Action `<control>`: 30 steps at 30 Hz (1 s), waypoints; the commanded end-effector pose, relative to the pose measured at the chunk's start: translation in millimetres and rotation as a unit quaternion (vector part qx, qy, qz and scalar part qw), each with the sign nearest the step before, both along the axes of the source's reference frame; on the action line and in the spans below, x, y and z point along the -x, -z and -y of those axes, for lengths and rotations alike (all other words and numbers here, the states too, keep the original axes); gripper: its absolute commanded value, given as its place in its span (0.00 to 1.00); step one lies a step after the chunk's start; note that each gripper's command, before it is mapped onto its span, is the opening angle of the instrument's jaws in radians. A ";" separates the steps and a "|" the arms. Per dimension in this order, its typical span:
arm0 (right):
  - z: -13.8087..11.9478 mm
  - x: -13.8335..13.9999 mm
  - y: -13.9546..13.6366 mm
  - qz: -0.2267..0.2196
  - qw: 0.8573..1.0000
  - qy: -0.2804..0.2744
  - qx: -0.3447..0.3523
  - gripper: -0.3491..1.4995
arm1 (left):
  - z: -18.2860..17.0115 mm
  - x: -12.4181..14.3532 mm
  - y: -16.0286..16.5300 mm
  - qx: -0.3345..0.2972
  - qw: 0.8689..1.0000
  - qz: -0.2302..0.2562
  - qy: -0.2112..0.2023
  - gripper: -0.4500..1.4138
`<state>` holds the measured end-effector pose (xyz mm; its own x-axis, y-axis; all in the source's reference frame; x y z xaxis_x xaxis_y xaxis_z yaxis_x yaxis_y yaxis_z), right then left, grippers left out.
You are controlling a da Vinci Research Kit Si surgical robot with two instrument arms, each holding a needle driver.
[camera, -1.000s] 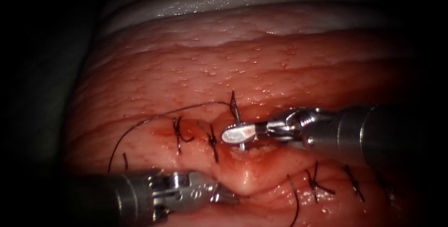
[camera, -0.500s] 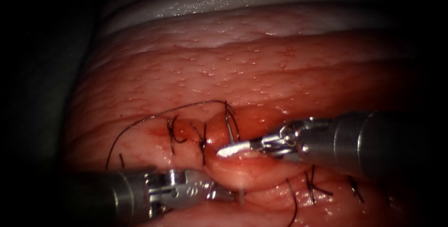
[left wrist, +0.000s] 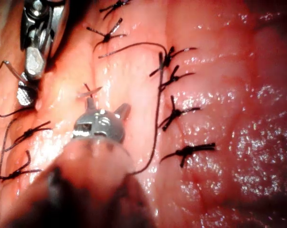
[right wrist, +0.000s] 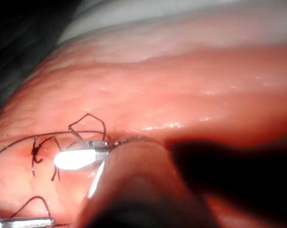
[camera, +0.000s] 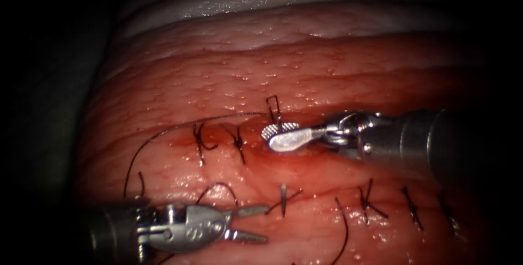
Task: Wound Closure
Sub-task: Throw the needle using the right grasper through the bottom of the incision, then pull the needle through the skin using the left hand.
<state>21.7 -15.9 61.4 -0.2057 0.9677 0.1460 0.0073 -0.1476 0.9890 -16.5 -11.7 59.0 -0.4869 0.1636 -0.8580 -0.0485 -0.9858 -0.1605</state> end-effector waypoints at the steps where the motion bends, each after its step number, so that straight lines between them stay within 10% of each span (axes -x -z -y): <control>1: -0.9 0.7 -1.7 0.006 1.000 -0.003 0.000 0.85 | -0.2 0.5 -0.5 0.003 1.000 0.004 0.005 0.41; 15: 0.0 4.5 -3.7 0.021 1.000 -0.018 0.009 0.71 | -4.0 3.2 -4.1 0.016 0.999 0.039 0.023 0.36; 21: 0.5 4.5 -3.9 0.021 1.000 -0.018 0.012 0.61 | -4.2 3.7 -6.1 0.009 0.998 0.053 0.009 0.00; 30: 1.3 5.6 -2.8 0.018 1.000 -0.014 0.008 0.43 | -6.3 3.3 -5.0 -0.105 0.986 0.129 -0.011 0.00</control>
